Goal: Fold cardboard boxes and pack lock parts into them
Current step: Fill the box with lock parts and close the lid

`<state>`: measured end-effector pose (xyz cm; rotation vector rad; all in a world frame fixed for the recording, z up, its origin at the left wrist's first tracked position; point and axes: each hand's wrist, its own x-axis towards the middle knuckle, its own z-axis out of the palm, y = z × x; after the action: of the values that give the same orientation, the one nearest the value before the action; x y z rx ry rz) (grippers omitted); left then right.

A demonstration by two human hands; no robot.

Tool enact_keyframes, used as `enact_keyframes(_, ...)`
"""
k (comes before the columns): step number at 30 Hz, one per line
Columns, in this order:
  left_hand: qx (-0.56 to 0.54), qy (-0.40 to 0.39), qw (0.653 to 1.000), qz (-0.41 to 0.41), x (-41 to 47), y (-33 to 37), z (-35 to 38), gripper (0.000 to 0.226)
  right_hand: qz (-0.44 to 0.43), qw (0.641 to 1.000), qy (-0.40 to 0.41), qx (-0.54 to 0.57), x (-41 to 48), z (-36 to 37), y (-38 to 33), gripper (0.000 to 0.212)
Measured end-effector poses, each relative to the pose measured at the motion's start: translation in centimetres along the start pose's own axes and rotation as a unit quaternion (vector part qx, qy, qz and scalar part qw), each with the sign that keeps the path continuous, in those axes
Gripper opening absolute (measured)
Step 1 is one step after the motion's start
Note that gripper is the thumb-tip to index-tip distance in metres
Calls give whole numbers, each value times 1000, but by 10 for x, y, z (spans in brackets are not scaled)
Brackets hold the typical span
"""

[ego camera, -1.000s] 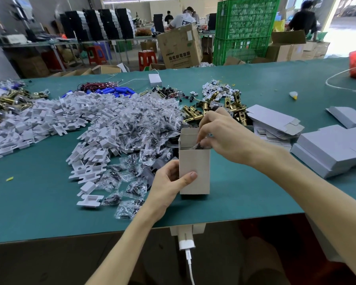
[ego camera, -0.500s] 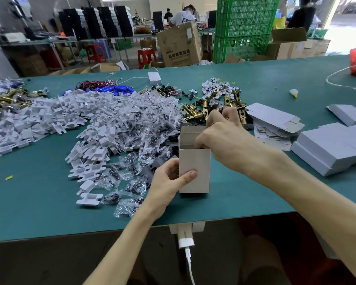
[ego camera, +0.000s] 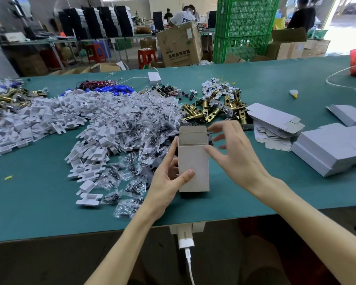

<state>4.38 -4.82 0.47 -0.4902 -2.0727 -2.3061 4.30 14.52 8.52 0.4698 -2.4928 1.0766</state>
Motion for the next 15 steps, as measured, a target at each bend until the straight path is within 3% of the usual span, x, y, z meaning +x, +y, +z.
enact_keyframes(2,11,-2,1000,4,0,1,0,86,56,995,-8,79,-6,9,9,35)
enact_keyframes(6,24,2,1000,9,-2,4,1,84,84,977,-13,193,-15,23,21,35)
enact_keyframes(15,25,9,999,18,-3,7,4,75,73,967,5,245,-28,35,26,23)
